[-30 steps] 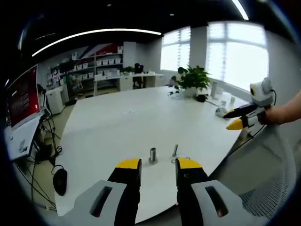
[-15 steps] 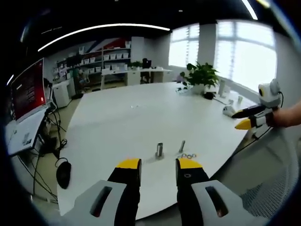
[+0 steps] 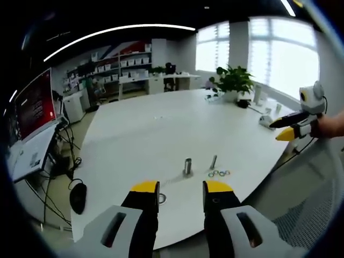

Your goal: Place the washer onto the threaded stud by aligning its center hole with the stud, sliding it down to the base, and recovering from edge contact or off-axis alignment until the washer reaches the visible bottom stop.

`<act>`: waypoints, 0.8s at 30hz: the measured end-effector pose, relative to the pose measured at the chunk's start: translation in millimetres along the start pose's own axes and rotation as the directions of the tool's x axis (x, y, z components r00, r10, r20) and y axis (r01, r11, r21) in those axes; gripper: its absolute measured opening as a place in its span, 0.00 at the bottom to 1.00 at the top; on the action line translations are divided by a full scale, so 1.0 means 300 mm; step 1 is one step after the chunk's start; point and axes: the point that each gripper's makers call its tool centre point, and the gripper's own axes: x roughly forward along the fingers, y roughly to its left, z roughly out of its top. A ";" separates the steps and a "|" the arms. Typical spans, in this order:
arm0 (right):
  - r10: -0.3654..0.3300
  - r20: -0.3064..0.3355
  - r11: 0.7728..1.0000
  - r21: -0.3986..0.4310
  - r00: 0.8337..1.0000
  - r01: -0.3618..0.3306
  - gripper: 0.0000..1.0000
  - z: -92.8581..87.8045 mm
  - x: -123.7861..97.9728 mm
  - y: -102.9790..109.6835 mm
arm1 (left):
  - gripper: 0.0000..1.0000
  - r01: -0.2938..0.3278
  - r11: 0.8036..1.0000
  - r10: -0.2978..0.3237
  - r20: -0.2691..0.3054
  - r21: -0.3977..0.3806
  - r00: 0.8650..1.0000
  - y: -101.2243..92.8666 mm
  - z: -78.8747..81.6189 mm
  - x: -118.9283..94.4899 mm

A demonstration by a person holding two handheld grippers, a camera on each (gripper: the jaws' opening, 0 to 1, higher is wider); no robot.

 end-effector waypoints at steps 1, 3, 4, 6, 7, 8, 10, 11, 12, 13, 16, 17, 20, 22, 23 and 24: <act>0.002 -0.001 1.000 0.004 1.000 -0.002 0.58 0.001 -0.001 -0.002 | 0.30 -0.004 1.000 0.004 -0.001 0.004 1.000 0.001 -0.001 0.000; 0.014 0.004 1.000 0.026 1.000 -0.014 0.59 0.006 -0.003 -0.007 | 0.30 -0.012 1.000 0.012 -0.009 0.008 1.000 0.002 -0.006 0.000; 0.015 0.008 1.000 0.025 1.000 -0.016 0.59 0.008 -0.003 -0.012 | 0.30 -0.015 1.000 0.015 -0.013 0.011 1.000 0.003 -0.009 0.000; 0.016 0.008 1.000 0.016 1.000 -0.016 0.59 0.008 0.002 -0.024 | 0.30 -0.017 1.000 0.018 -0.017 0.025 1.000 0.000 -0.012 0.000; 0.019 0.012 1.000 0.021 1.000 -0.019 0.59 0.009 0.004 -0.027 | 0.30 -0.015 0.999 0.016 -0.011 0.033 1.000 -0.005 -0.006 -0.001; 0.027 0.015 0.999 0.044 1.000 -0.028 0.59 0.006 0.009 -0.026 | 0.31 -0.015 0.999 0.015 -0.008 0.038 1.000 -0.008 -0.004 -0.001; 0.039 0.010 0.997 0.061 0.999 -0.039 0.59 -0.006 0.015 -0.019 | 0.31 -0.021 0.998 0.022 -0.017 0.052 1.000 -0.006 -0.010 0.001; 0.039 0.006 0.998 0.057 0.999 -0.039 0.59 -0.011 0.018 -0.016 | 0.31 -0.026 0.998 0.027 -0.024 0.057 0.999 -0.002 -0.015 0.002; 0.040 -0.008 0.998 0.039 0.999 -0.040 0.59 -0.019 0.021 -0.012 | 0.31 -0.026 0.998 0.027 -0.025 0.055 0.999 -0.002 -0.015 0.001; 0.040 -0.010 0.999 0.033 0.999 -0.040 0.58 -0.019 0.021 -0.012 | 0.31 -0.026 0.998 0.027 -0.024 0.051 0.999 0.000 -0.014 0.001; 0.047 -0.004 0.998 0.033 0.999 -0.047 0.58 -0.009 0.023 -0.010 | 0.31 -0.033 0.999 0.034 -0.019 0.042 0.999 0.007 -0.012 -0.001; 0.048 -0.008 0.998 0.028 0.999 -0.048 0.58 -0.009 0.024 -0.009 | 0.31 -0.032 0.999 0.033 -0.019 0.039 0.999 0.006 -0.013 -0.001; 0.048 -0.008 0.999 0.019 0.999 -0.048 0.58 -0.014 0.025 -0.003 | 0.31 -0.034 0.998 0.035 -0.023 0.044 0.999 0.004 -0.015 -0.002; 0.041 -0.013 0.999 0.020 0.999 -0.041 0.58 -0.023 0.029 -0.011 | 0.31 -0.032 0.998 0.033 -0.019 0.046 0.999 0.004 -0.013 -0.003; 0.035 -0.017 0.998 0.043 0.999 -0.034 0.58 -0.028 0.028 -0.021 | 0.31 -0.032 0.998 0.032 -0.018 0.045 0.999 0.004 -0.013 -0.003; 0.027 -0.011 0.998 0.058 1.000 -0.026 0.58 -0.027 0.026 -0.030 | 0.31 -0.029 0.999 0.030 -0.017 0.041 0.999 0.005 -0.013 -0.004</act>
